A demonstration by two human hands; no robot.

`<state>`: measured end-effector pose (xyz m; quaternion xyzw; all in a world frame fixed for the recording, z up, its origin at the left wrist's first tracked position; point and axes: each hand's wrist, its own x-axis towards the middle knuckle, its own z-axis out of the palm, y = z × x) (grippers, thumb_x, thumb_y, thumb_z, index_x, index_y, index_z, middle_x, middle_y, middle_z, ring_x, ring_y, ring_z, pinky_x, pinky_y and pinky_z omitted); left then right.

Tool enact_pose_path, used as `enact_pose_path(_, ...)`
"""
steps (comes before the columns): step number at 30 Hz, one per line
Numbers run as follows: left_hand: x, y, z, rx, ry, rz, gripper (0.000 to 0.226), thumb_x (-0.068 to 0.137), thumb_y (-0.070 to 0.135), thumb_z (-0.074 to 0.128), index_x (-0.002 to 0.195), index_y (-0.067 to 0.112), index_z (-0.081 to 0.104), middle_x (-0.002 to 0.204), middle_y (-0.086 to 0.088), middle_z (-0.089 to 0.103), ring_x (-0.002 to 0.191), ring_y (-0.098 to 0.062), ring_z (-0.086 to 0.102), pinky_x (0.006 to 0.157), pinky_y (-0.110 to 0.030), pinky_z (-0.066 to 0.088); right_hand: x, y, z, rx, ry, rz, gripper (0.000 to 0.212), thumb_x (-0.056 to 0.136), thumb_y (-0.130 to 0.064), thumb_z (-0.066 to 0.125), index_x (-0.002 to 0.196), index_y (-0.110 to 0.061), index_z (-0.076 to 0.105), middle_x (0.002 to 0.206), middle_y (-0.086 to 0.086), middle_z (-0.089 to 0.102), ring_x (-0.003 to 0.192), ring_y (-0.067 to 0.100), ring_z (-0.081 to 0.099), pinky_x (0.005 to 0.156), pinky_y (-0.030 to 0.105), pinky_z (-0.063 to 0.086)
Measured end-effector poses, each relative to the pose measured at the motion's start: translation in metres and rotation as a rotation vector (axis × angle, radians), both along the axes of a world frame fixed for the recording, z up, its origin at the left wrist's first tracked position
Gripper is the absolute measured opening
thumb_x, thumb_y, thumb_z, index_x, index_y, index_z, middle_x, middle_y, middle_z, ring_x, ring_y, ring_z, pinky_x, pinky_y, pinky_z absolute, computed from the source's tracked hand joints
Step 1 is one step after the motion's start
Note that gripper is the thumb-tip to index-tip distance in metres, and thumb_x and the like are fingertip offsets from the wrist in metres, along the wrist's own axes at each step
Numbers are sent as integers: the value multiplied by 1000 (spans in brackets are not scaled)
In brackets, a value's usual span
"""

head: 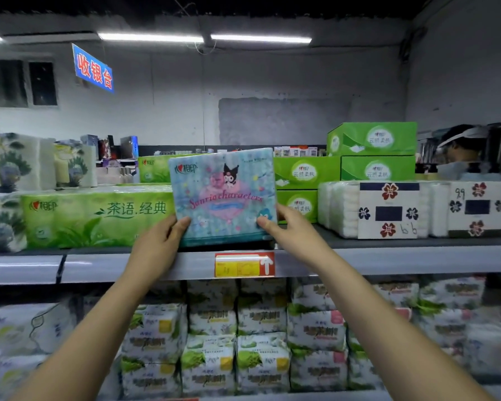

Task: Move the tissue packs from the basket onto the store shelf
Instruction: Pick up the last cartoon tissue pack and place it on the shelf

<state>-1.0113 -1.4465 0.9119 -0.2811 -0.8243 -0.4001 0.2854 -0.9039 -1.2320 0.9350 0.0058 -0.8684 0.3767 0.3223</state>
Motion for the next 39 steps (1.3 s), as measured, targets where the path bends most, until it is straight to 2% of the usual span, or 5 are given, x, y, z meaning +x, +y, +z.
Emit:
enact_pose_path(8, 0, 2, 1, 96, 39, 10, 29, 97, 30, 48, 100, 9, 68, 76, -5, 62, 65, -17, 51, 58, -16, 37, -10, -2, -6, 74, 40, -119, 38, 89, -39, 59, 120, -17, 59, 115, 6, 64, 109, 20, 56, 89, 34, 48)
enact_pose_path(22, 4, 6, 2, 191, 25, 75, 36, 90, 38, 59, 84, 7, 75, 59, -4, 62, 58, -17, 56, 52, -30, 41, -11, -10, -6, 37, 47, -237, 35, 89, -36, 62, 116, -14, 60, 112, 1, 64, 87, 8, 49, 72, 21, 38)
enact_pose_path(27, 7, 6, 0, 195, 51, 115, 37, 88, 37, 62, 84, 3, 76, 70, -19, 70, 64, -30, 61, 60, -41, 48, -6, -12, -3, 98, -50, -249, 38, 86, -39, 64, 114, -12, 62, 112, 3, 67, 87, 12, 56, 68, 21, 40)
enact_pose_path(35, 14, 7, -9, 195, 41, 190, 34, 88, 35, 63, 82, 5, 77, 68, -16, 70, 59, -27, 56, 56, -37, 49, -2, -13, -3, 151, -107, -256, 40, 86, -42, 63, 115, -14, 62, 112, 2, 68, 85, 9, 55, 65, 20, 42)
enact_pose_path(39, 14, 4, -6, 125, 18, 276, 42, 88, 41, 62, 66, 7, 70, 53, -7, 55, 52, -23, 45, 45, -28, 29, -1, -15, -1, 177, -116, -261, 41, 87, -43, 62, 115, -14, 62, 114, 2, 67, 87, 11, 56, 64, 20, 38)
